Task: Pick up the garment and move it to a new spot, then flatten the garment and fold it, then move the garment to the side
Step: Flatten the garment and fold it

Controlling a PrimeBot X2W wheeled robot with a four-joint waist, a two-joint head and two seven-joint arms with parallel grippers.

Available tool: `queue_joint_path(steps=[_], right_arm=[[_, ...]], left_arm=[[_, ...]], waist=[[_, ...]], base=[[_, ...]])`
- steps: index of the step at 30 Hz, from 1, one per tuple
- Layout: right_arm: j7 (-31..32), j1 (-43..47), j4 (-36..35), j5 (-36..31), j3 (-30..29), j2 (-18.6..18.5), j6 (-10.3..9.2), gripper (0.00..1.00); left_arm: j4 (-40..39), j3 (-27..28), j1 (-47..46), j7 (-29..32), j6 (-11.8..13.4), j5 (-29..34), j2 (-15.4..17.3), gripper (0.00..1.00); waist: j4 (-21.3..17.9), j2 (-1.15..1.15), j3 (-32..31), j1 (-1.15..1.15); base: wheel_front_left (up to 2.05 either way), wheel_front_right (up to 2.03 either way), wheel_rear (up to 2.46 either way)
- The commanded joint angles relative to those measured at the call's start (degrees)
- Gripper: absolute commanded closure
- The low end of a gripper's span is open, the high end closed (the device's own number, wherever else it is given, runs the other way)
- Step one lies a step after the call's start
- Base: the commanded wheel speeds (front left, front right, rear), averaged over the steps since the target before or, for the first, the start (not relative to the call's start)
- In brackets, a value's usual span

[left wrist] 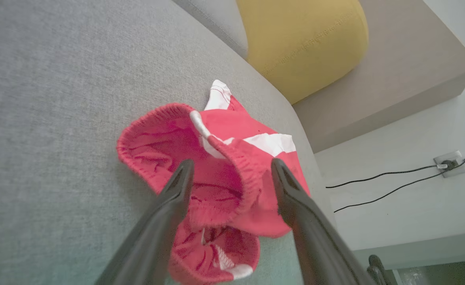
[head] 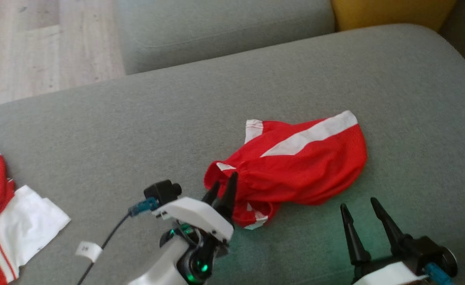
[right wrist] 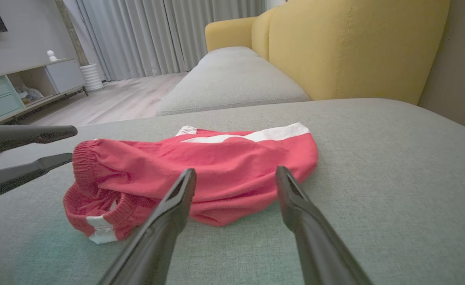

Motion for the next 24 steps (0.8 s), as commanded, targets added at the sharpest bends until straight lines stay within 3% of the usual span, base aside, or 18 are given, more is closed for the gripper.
queue_joint_path(steps=[1,6,11,12,14,24], right_arm=[[-0.22,-3.36,-1.7,-0.4,1.59,-0.62,-0.04,0.0],[-0.22,-4.04,-1.72,-0.29,1.56,-0.44,-0.04,0.0],[-0.22,-4.7,-1.77,-0.18,1.79,-0.25,-0.04,0.0],[-0.22,-4.87,-1.75,-0.15,1.85,-0.2,-0.04,0.0],[-0.22,-5.14,-1.58,-0.12,2.04,-0.1,-0.04,0.0],[-0.22,-5.37,-1.1,0.38,1.9,0.63,-0.04,0.0]], left_arm=[[-0.71,1.28,-3.45,-0.68,0.36,-1.06,-0.02,0.0],[3.86,0.53,-6.63,-1.54,1.0,-5.34,-0.02,0.0],[6.81,-0.39,-9.36,-2.15,-0.42,-8.95,-0.02,0.0],[7.23,-0.47,-10.02,-2.69,-0.89,-9.41,-0.02,0.07],[7.98,-0.93,-11.25,-3.53,-1.83,-10.04,-0.02,0.97],[6.27,-4.82,-18.81,-2.34,-6.16,-11.47,-0.02,1.0]], waist=[[-1.05,0.0,0.81,-0.01],[-2.21,0.0,1.59,-0.01],[-2.99,0.0,2.74,-0.01],[-3.13,0.0,2.93,-0.01],[-3.48,0.0,3.15,-0.01],[-7.34,0.0,1.34,-0.01]], base=[[0.0,0.0,0.0],[0.0,0.0,0.0],[0.0,0.0,0.0],[0.0,0.0,0.0],[0.0,0.0,0.0],[0.0,0.0,0.0]])
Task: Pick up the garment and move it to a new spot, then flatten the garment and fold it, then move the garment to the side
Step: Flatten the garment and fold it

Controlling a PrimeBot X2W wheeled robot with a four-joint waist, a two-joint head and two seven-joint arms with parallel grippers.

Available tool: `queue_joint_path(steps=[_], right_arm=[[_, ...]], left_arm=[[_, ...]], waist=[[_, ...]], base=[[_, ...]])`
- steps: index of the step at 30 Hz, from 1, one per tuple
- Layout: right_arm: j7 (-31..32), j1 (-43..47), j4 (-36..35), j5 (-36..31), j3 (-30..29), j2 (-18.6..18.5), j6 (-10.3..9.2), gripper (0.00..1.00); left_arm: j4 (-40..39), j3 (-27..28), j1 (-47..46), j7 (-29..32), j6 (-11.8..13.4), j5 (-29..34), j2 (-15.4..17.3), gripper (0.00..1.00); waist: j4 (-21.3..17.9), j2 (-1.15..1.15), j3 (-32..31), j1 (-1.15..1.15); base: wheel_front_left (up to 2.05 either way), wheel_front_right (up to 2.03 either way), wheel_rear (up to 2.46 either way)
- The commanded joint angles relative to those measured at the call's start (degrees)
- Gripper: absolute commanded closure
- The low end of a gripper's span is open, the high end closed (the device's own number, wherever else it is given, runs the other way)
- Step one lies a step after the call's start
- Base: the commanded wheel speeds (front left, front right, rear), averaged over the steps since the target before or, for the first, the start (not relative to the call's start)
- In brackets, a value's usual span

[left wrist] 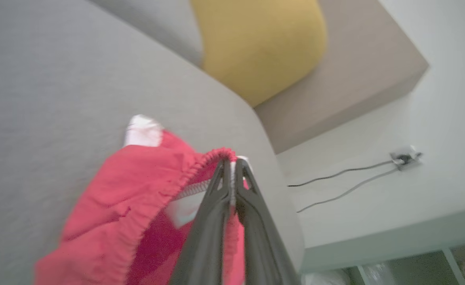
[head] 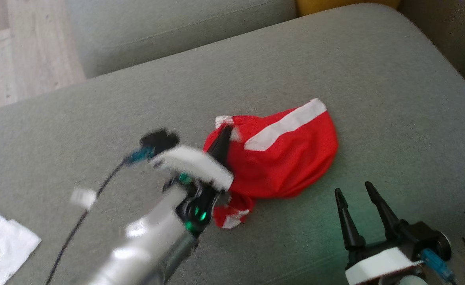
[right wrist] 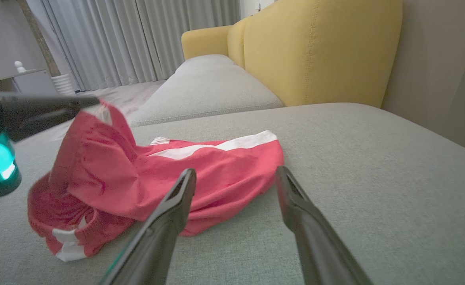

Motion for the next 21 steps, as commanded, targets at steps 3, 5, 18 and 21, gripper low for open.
queue_joint_path(steps=[3,5,18,21], right_arm=[[-0.22,-1.31,-1.79,0.33,0.7,0.35,-0.04,0.0],[-0.22,-1.04,-1.93,0.34,0.28,0.45,-0.04,0.0],[-0.22,-0.51,-5.24,3.53,-1.86,0.78,-0.04,0.0],[-0.22,-2.17,-5.14,7.09,-1.79,0.8,-0.04,0.0]], left_arm=[[-5.0,-0.32,-10.22,1.4,-1.12,0.42,0.03,1.0],[-7.38,-0.97,-15.01,2.54,-1.55,1.01,0.03,1.0],[-19.01,-3.7,-15.74,7.98,2.2,5.42,14.61,1.0],[-20.7,-4.52,-9.95,7.52,4.77,5.35,19.53,1.0]], waist=[[-1.87,0.0,-1.22,0.0],[-2.13,0.0,-1.62,0.0],[5.46,0.0,0.08,0.0],[8.34,0.0,2.45,0.0]], base=[[0.0,0.0,0.0],[0.0,0.0,0.0],[0.0,0.0,0.0],[0.0,0.0,0.0]])
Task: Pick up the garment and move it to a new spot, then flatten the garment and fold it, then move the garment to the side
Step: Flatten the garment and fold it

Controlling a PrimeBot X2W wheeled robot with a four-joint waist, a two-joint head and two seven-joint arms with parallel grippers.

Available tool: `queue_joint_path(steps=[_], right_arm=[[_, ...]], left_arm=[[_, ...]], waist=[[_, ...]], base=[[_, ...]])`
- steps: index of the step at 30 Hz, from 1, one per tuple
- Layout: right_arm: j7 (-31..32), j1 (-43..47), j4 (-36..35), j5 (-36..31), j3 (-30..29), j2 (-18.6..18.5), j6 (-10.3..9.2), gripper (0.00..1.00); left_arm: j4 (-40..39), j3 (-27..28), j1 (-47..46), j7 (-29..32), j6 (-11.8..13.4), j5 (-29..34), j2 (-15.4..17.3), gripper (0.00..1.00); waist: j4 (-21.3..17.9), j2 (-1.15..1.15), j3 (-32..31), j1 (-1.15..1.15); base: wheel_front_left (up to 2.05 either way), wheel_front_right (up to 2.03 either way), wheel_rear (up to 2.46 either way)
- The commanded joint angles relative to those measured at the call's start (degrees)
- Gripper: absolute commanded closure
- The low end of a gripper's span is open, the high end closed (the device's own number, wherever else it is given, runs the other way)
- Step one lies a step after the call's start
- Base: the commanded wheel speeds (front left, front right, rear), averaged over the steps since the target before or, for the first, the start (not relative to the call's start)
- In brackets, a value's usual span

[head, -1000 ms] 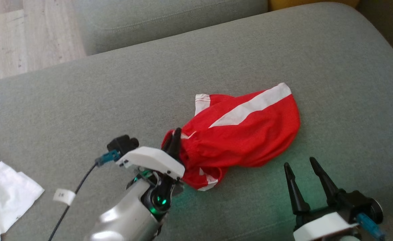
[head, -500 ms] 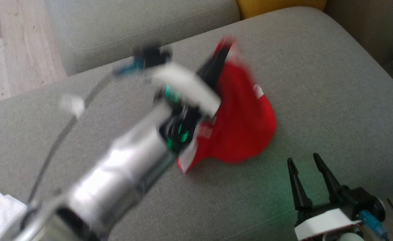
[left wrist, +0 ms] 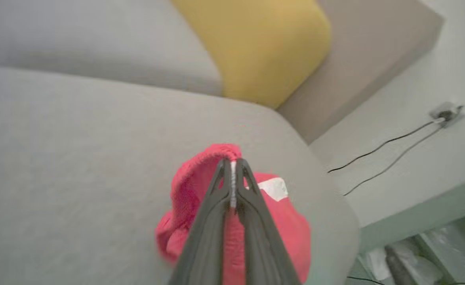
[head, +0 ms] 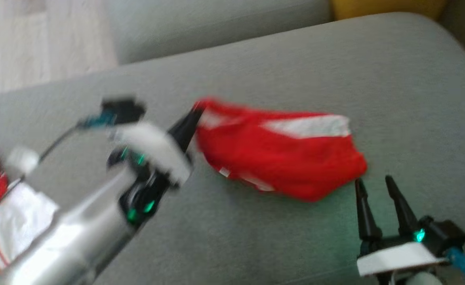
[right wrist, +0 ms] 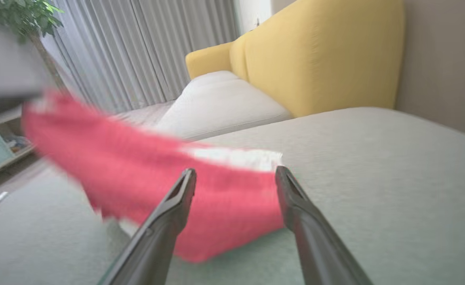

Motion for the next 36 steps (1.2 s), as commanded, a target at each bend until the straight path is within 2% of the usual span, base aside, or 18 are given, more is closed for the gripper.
queue_joint_path(steps=[1,4,6,9,13,17,21,24,25,27,28,33,36], right_arm=[[-0.22,-4.12,-1.26,1.62,1.38,-0.25,-0.04,0.0],[-0.22,-7.83,1.71,6.73,1.76,-2.08,-0.04,0.0],[-0.22,-11.05,5.25,9.56,3.08,-5.1,-0.04,0.0],[0.12,-16.94,12.6,13.11,6.17,-10.24,-0.04,0.0],[3.9,-24.34,20.5,18.52,11.24,-14.7,-0.04,0.0],[6.4,-29.1,26.17,23.77,16.35,-17.31,-0.04,0.0],[6.42,-31.98,31.12,24.28,18.9,-18.37,-0.04,0.0],[5.88,-34.46,35.6,24.61,20.55,-17.59,-0.04,0.0],[5.66,-35.11,36.52,25.03,21.23,-17.22,-0.04,0.04],[5.11,-36.16,38.08,25.87,22.6,-16.92,-0.04,0.75],[4.8,-36.54,38.64,26.36,23.31,-16.83,-0.04,1.0],[2.78,-37.56,38.91,29.97,28.26,-17.59,-0.04,1.0],[0.84,-38.97,38.59,30.44,28.61,-19.02,-0.04,1.0]], left_arm=[[-2.19,1.94,-1.95,-0.77,0.48,0.24,2.23,1.0],[-3.02,1.98,1.19,-1.81,1.61,0.01,4.52,1.0],[-3.4,2.2,2.11,-2.35,1.79,-0.17,5.16,1.0],[-3.69,2.42,2.3,-3.02,1.72,0.06,5.33,1.0],[-3.81,2.53,1.58,-3.45,1.5,0.46,4.55,1.0],[-3.44,2.38,0.71,-3.56,1.1,0.94,3.61,1.0],[-3.07,2.21,0.23,-3.68,0.89,1.35,3.04,1.0],[-2.78,2.13,-0.03,-3.79,0.71,1.59,2.69,1.0],[-2.7,2.13,-0.12,-3.83,0.67,1.64,2.62,1.0],[-2.54,2.18,-0.3,-3.89,0.58,1.72,2.48,1.0],[-2.44,2.22,-0.36,-3.94,0.54,1.74,2.45,1.0],[-1.84,2.64,-0.64,-4.71,0.2,2.11,2.72,1.0],[-1.77,3.09,-1.42,-6.13,-0.22,3.19,2.99,1.0]], waist=[[3.19,0.0,3.13,0.0],[5.65,0.0,5.45,0.0],[6.93,0.0,6.68,0.0],[8.45,0.0,7.85,0.0],[10.08,0.0,9.03,0.0],[11.36,0.0,9.95,0.0],[11.98,0.0,10.54,0.0],[12.29,0.0,10.97,0.0],[12.37,0.0,11.13,0.0],[12.49,0.0,11.4,0.0],[12.51,0.0,11.47,0.0],[12.0,0.0,11.1,0.0],[11.3,0.0,10.59,0.0]], base=[[0.0,0.0,0.0],[0.0,0.0,0.0],[0.0,0.0,0.0],[0.0,0.0,0.0],[0.0,0.0,0.0],[0.0,0.0,0.0],[0.0,0.0,0.0],[0.0,0.0,0.0],[0.0,0.0,0.0],[0.0,0.0,0.0],[0.0,0.0,0.0],[0.0,0.0,0.0],[0.0,0.0,0.0]])
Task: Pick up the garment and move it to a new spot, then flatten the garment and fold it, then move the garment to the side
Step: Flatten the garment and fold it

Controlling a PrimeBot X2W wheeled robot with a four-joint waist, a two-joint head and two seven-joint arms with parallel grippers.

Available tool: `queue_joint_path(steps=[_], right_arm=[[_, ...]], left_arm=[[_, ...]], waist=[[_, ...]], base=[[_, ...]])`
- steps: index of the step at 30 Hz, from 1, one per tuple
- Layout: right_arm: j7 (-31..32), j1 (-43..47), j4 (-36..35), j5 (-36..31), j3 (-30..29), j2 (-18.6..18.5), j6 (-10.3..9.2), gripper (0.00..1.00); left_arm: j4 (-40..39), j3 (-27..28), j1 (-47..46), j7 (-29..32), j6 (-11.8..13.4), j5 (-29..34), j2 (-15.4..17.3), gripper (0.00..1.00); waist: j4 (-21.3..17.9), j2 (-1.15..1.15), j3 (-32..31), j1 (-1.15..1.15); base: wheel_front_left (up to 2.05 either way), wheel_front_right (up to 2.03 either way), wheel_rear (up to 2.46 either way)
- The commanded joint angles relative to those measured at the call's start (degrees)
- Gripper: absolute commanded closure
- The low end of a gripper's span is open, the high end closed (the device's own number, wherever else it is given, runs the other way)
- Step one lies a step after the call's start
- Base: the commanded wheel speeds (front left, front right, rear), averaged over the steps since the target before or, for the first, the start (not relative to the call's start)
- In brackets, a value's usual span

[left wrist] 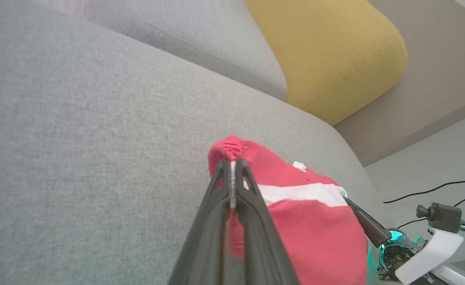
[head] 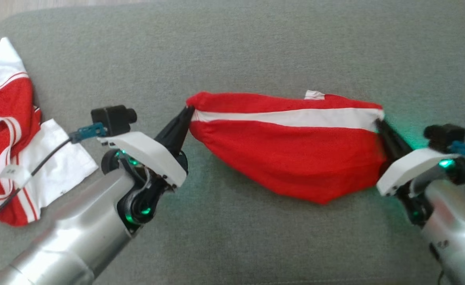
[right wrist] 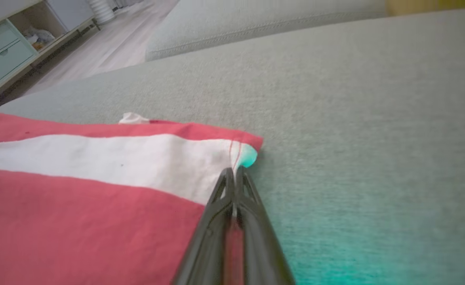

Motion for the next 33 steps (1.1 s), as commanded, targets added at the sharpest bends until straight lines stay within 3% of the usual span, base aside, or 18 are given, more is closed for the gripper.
queue_joint_path(steps=[1,8,13,19,26,33], right_arm=[[-1.17,-2.59,-1.83,0.57,-0.04,-1.79,-0.04,1.0],[-1.77,-11.95,-8.93,-1.55,-8.58,-6.5,-0.04,1.0],[-1.78,-23.1,-13.95,-6.14,-16.93,-9.7,-0.04,1.0],[-1.79,-31.23,-20.71,-12.1,-23.65,-10.21,-0.04,1.0],[-1.78,-24.39,-25.27,-12.54,-22.97,-9.59,-0.04,1.0],[-0.99,0.24,-28.78,-9.49,-22.27,-8.59,-0.04,1.0]], left_arm=[[-1.32,2.68,-4.54,-1.09,-0.29,1.13,1.71,1.0],[-0.79,3.81,-16.98,-4.56,-0.85,10.04,1.58,1.0],[4.81,6.31,-32.05,-8.75,-2.5,16.68,-2.78,1.0],[12.28,8.76,-43.48,-11.82,-5.72,23.22,-7.0,1.0],[11.95,7.49,-37.46,-12.1,-7.16,28.53,-5.57,1.0],[7.93,2.4,-14.5,-12.12,-7.33,34.98,-4.42,1.0]], waist=[[-0.55,0.0,-0.31,0.0],[-3.0,0.0,1.66,0.0],[-4.49,0.0,4.88,0.0],[-6.28,0.0,6.76,0.0],[-7.05,0.0,7.29,0.0],[-6.3,0.0,6.82,0.0]], base=[[0.0,0.0,0.0],[0.0,0.0,0.0],[0.0,0.0,0.0],[0.0,0.0,0.0],[0.0,0.0,0.0],[0.0,0.0,0.0]])
